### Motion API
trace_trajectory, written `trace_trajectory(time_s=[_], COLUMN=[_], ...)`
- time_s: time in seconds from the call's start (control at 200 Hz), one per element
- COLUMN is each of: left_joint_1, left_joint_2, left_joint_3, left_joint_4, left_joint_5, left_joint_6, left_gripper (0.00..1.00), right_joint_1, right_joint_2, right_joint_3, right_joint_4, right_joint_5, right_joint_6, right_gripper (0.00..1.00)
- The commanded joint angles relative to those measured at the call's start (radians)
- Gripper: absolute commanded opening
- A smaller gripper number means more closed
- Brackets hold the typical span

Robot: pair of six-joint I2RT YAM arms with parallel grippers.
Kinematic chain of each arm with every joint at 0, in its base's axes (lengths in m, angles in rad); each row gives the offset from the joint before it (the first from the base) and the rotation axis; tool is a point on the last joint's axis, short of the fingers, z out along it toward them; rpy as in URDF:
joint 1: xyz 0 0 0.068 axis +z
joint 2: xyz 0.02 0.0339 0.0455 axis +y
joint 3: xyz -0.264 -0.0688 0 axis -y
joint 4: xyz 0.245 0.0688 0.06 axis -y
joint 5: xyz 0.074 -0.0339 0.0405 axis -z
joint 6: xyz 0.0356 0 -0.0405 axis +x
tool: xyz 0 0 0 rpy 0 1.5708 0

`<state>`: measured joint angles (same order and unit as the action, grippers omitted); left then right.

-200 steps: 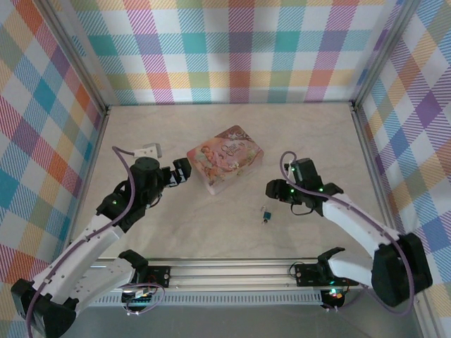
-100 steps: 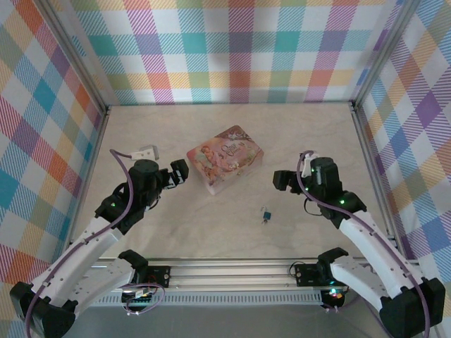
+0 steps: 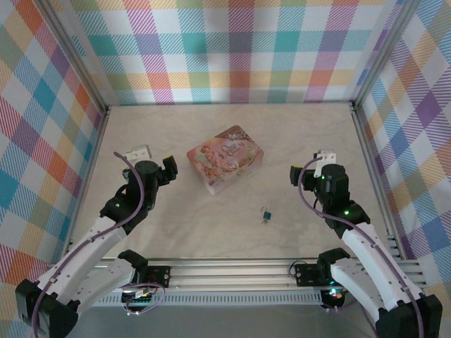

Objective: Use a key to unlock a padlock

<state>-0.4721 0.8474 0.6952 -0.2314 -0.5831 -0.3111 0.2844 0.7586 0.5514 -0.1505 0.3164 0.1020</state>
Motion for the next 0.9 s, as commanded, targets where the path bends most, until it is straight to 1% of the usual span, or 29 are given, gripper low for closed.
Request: trace_trajectory(time_s=[0.0, 0.05, 0.17, 0.25, 0.385, 0.465, 0.61, 0.725, 0.845, 0.9], left_joint_1=[0.071, 0.107, 0.163, 0.192, 0.225, 0.231, 0.247, 0.262, 0.283, 0.293], left_joint_2=[0.007, 0.021, 0.050, 0.064, 0.113, 0.151, 0.213, 0.248, 0.266, 0.271], left_joint_3=[-0.079, -0.093, -0.119, -0.145, -0.177, -0.198, -0.227, -0.253, -0.298, -0.314], left_joint_4=[0.183, 0.193, 0.209, 0.248, 0.308, 0.357, 0.441, 0.512, 0.611, 0.649], left_joint_5=[-0.080, -0.077, -0.093, -0.069, -0.010, 0.008, 0.027, 0.047, 0.064, 0.073], left_joint_6=[0.126, 0.138, 0.173, 0.187, 0.201, 0.225, 0.272, 0.297, 0.309, 0.311], left_gripper=[1.00, 1.00, 1.00, 1.00, 1.00, 1.00, 1.00, 1.00, 1.00, 1.00], right_joint_1=[-0.045, -0.073, -0.139, -0.182, -0.262, -0.295, -0.323, -0.343, -0.358, -0.360], right_joint_2=[0.033, 0.062, 0.149, 0.200, 0.293, 0.354, 0.466, 0.543, 0.675, 0.735], right_joint_3=[-0.060, -0.086, -0.148, -0.200, -0.269, -0.284, -0.307, -0.306, -0.312, -0.305], right_joint_4=[0.163, 0.211, 0.348, 0.472, 0.685, 0.771, 0.962, 1.069, 1.216, 1.256], right_joint_5=[0.076, 0.072, 0.007, -0.039, -0.166, -0.243, -0.339, -0.405, -0.432, -0.432], right_joint_6=[-0.066, -0.059, -0.071, -0.076, -0.066, -0.076, -0.068, -0.052, -0.027, -0.022], right_gripper=[1.00, 1.00, 1.00, 1.00, 1.00, 1.00, 1.00, 1.00, 1.00, 1.00])
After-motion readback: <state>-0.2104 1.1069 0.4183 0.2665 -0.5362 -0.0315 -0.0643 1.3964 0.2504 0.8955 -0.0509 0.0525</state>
